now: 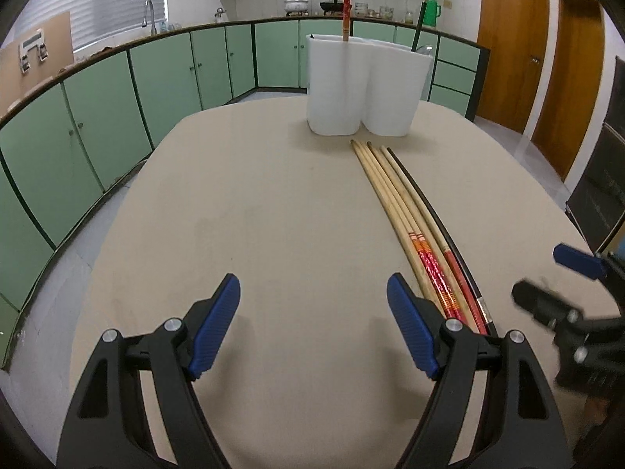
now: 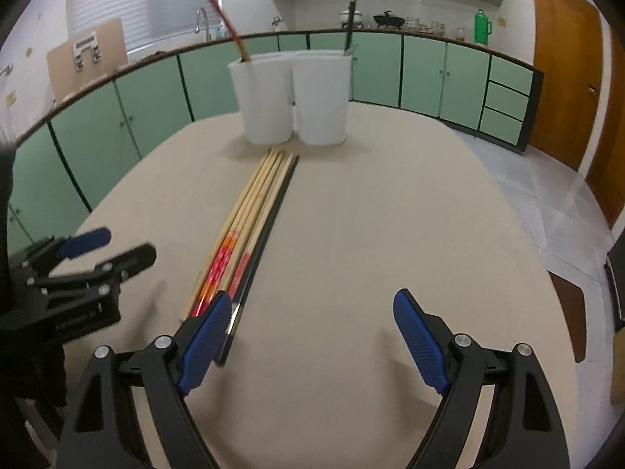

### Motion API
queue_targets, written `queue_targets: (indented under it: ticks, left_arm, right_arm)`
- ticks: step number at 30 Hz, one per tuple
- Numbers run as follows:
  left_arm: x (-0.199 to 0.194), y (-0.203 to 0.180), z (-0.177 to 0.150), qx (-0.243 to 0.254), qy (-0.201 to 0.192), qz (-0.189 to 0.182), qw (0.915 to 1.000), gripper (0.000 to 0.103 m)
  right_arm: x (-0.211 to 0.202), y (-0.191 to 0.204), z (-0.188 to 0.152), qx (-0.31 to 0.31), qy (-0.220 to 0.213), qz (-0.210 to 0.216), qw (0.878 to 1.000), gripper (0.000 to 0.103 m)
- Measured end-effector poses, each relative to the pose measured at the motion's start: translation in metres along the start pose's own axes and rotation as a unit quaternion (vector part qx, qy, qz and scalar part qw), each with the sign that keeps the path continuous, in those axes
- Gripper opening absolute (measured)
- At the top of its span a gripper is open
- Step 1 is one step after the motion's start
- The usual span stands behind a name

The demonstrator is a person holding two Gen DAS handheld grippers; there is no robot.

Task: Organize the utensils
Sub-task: 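Withdraw both tools back over the remaining chopsticks, then grasp the black chopstick with the right tool while the left tool grasps a plain wooden chopstick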

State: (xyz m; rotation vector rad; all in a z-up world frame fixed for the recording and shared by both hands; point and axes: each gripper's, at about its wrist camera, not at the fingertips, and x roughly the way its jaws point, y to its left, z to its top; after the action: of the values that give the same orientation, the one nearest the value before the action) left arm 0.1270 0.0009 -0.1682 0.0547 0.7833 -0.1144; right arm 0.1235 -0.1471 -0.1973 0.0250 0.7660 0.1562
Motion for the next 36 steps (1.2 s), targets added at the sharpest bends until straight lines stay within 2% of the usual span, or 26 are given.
queue_targets:
  ticks: [11,19,24,26,29,34,36]
  left_arm:
    - [-0.001,-0.003,-0.003,-0.009,0.014,0.001,0.9999,0.075]
    - [0.001,-0.003,-0.004,-0.011,0.023,0.001,0.9997,0.075]
    - [0.002,-0.002,-0.004,-0.017,0.025,0.0,0.9996,0.075]
    - [0.002,-0.002,-0.004,-0.016,0.025,0.001,0.9996,0.075]
    - [0.001,-0.004,-0.004,-0.01,0.022,0.0,0.9997,0.075]
    - [0.001,-0.007,-0.003,-0.003,0.019,0.001,0.9998,0.075]
    - [0.001,-0.008,-0.003,-0.002,0.019,0.0,0.9998,0.075]
  right_arm:
    - [0.013,0.016,-0.007,-0.02,0.038,0.0,0.999,0.075]
    - [0.012,0.021,-0.007,-0.029,0.041,-0.004,0.999,0.073]
    - [0.012,0.01,-0.008,-0.016,0.043,-0.025,0.999,0.073]
    - [0.012,0.005,-0.008,-0.013,0.044,-0.031,0.998,0.069]
    - [0.01,0.002,-0.009,-0.007,0.045,-0.006,0.999,0.058]
    - [0.007,0.013,-0.014,-0.029,0.046,0.013,0.998,0.04]
    - [0.007,0.018,-0.015,-0.041,0.045,0.009,0.998,0.037]
